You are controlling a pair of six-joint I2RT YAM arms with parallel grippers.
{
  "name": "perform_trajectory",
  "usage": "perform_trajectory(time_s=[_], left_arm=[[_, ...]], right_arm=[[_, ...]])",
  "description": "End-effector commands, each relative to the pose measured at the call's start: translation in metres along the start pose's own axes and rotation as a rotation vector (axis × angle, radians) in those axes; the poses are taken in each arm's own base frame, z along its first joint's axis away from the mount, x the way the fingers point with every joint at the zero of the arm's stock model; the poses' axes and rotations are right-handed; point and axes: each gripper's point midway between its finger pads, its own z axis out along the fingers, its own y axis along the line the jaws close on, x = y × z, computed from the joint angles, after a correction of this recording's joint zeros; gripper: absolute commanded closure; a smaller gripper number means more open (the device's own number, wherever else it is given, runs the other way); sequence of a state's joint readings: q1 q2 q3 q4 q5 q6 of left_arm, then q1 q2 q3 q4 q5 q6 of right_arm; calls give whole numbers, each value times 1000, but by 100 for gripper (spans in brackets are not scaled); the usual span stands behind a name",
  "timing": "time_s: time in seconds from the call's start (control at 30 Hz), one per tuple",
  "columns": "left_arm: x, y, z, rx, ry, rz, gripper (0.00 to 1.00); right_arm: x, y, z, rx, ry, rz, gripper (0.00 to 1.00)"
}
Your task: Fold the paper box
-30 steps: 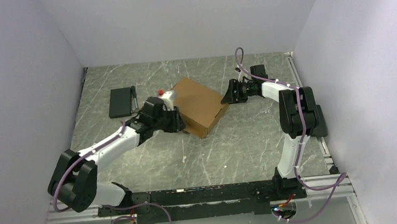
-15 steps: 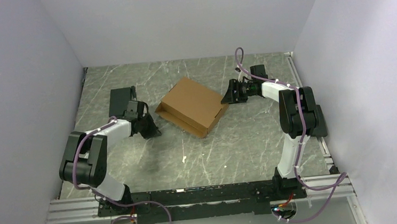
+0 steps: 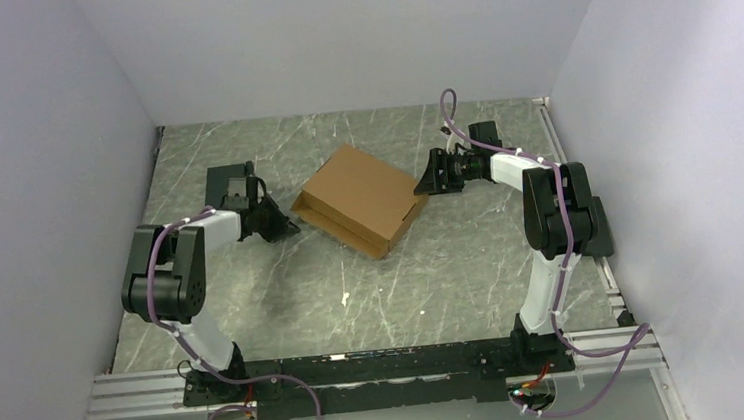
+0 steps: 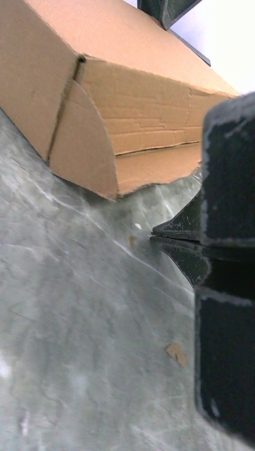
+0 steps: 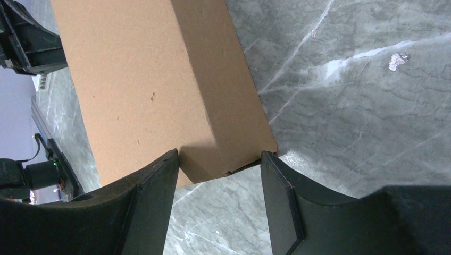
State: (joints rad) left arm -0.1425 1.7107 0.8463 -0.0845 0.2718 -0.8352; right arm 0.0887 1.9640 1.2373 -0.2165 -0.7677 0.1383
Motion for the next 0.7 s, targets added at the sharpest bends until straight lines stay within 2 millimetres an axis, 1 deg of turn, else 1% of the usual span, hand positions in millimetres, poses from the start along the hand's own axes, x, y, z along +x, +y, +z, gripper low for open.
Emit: perform_trajectory(time_s=[0.0,0.17,0.27,0.47,0.57,0.67], left_arm=[[0,23,15,-100,6,-33,100],[-9,19,26,-96,0,-37,100],[-17,10,30,-76,-2,-32,100],[-29,-27,27,42,-4,-26,100],[-32,-39,31,50,23,-18,100],[-39,-50,34,67,25,-7,100]], right_arm=[[14,-23,8,82,46,0,40],[14,-22,8,80,47,0,40],[14,-21,8,79,47,0,40],[17,-19,11,83,60,-15,40],[18,-15,15,84,70,-34,40],[19,-13,16,87,75,-47,40]])
